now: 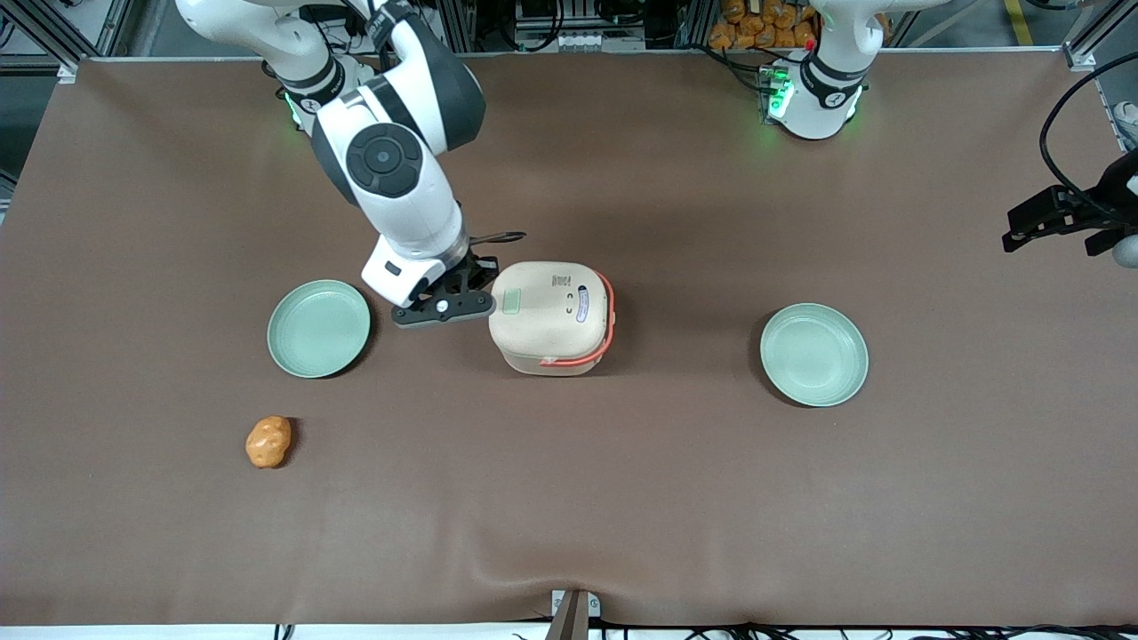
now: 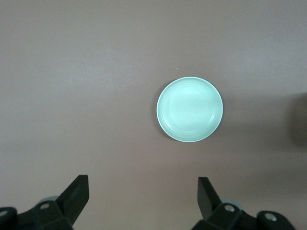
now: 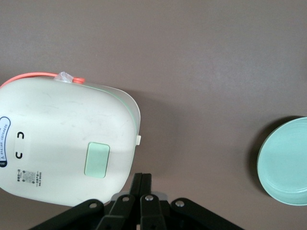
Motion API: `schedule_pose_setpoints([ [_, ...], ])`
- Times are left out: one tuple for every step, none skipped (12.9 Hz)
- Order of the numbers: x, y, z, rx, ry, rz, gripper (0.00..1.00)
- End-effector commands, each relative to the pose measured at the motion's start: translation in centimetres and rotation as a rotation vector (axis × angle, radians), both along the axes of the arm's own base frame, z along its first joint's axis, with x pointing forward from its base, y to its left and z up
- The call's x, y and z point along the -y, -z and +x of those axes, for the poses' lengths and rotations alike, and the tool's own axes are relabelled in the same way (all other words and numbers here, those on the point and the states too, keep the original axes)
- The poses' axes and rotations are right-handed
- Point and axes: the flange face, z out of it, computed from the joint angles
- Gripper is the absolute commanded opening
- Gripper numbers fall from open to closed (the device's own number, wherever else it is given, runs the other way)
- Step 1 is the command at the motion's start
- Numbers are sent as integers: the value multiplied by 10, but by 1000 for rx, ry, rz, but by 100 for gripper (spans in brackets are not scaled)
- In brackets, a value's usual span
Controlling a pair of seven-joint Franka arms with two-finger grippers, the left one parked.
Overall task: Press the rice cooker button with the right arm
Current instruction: 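Lower the closed right gripper and press down on the green button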
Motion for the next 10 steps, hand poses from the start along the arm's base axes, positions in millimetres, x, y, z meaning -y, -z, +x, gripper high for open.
schedule_pose_setpoints([
  [-15,8,-4,-12,75,-7,0],
  [-24,13,-7,-3,86,-3,0],
  [-28,17,-8,1,102,-1,0],
  [-31,25,-8,-5,122,-8,0],
  [-37,28,-11,-6,134,-6,0],
  [-40,33,-12,-14,148,-2,0],
  [-40,35,-12,-20,176,1,0],
  [-41,39,-11,-23,192,1,0],
  [-41,41,-11,-25,193,-1,0],
  [-42,44,-11,-28,192,-4,0],
])
